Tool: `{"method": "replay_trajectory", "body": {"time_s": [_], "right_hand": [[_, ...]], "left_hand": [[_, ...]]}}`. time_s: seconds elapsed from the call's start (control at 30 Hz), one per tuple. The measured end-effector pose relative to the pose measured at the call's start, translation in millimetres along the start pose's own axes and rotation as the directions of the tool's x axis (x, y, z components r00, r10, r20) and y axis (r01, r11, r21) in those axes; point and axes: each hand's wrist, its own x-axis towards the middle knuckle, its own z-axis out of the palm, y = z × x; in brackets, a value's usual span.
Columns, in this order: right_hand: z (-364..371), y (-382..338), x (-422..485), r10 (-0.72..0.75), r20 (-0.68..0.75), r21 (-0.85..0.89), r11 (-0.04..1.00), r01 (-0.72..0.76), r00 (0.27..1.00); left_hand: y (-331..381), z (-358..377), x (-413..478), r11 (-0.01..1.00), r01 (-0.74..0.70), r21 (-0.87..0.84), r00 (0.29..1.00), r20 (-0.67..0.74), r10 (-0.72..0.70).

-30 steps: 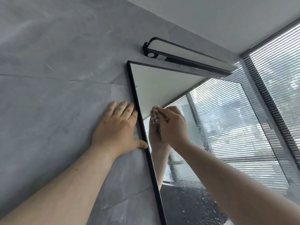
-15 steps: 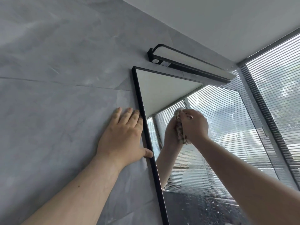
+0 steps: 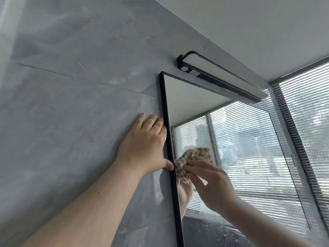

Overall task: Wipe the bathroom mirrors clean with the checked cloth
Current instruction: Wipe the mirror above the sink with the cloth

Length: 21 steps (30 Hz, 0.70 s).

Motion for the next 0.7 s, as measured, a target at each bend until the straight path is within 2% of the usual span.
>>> {"method": "replay_trajectory", "body": {"time_s": [0.1,0.23,0.37,0.57,0.7], "right_hand": [[6,2,-11,-0.055,-0.015,0.013,0.998,0.055,0.998],[6,2,20,-0.078,-0.033,-0.022,0.997,0.077,0.996],[-1,-5,83,-0.010,-0.019,-0.033,0.999,0.009,1.000],[-10,-24,171,0.086,0.031,-0.143,0.986,-0.080,0.996],[-10,-30,181,0.132,0.048,-0.141,0.982,-0.124,0.990]], "left_hand": [[-1,-1,0,1.000,-0.006,0.001,1.000,-0.011,0.006],[-1,0,0,1.000,-0.002,-0.004,1.000,-0.012,0.002],[-1,1,0,1.000,-0.002,0.015,1.000,-0.006,0.002],[0,-1,-2,1.000,0.001,0.029,1.000,-0.007,0.000],[-1,-1,-2,0.999,-0.002,0.033,1.000,0.003,0.001]]}}
